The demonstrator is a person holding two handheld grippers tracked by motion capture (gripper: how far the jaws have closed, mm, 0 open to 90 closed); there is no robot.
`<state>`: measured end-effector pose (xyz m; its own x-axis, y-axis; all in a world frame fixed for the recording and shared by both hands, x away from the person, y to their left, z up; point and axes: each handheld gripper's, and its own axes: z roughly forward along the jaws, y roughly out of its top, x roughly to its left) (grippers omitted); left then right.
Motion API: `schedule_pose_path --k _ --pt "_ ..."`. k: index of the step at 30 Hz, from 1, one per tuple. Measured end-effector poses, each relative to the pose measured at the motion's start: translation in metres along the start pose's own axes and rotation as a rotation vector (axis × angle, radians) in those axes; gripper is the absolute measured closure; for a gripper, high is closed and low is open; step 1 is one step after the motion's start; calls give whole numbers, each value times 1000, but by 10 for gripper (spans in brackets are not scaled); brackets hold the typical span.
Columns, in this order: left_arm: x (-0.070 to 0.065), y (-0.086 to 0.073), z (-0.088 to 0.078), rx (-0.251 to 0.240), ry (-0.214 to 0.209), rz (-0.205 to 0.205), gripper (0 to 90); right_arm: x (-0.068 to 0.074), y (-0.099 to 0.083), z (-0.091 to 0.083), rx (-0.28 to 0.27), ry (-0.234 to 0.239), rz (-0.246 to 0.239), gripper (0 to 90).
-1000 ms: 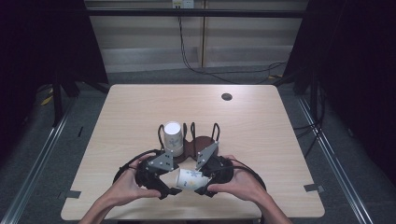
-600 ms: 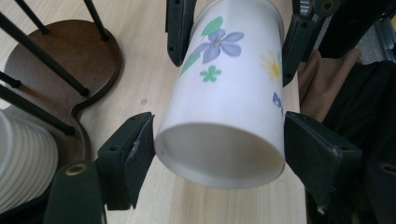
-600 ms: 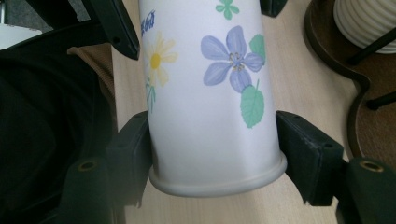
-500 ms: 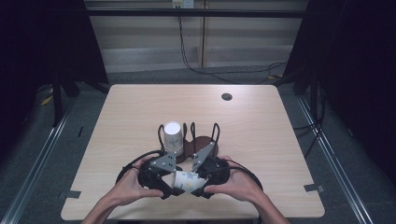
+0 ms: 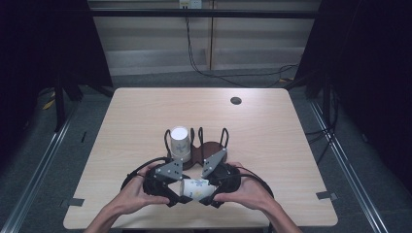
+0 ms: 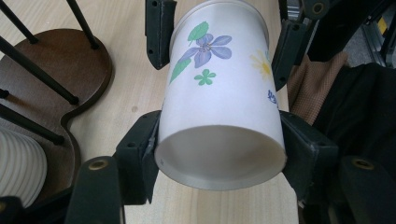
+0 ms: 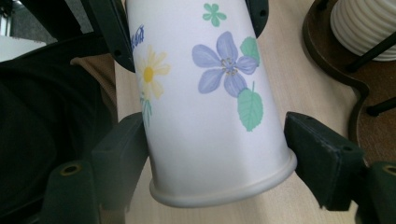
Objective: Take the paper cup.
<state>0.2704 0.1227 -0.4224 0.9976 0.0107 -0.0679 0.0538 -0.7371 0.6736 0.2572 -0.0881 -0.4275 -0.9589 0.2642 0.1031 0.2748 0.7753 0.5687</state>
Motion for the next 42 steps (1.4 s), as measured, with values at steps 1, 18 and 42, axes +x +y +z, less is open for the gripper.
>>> schedule_pose_path --k 1,18,42 --pt "0 0 0 -4 0 -2 365 0 -1 0 -3 -3 2 214" --pt "3 -7 -14 -83 34 -34 364 -4 -21 -11 -101 -13 75 142" --pt "7 -20 -23 -227 56 -58 363 -4 -68 -30 -395 -76 164 144"
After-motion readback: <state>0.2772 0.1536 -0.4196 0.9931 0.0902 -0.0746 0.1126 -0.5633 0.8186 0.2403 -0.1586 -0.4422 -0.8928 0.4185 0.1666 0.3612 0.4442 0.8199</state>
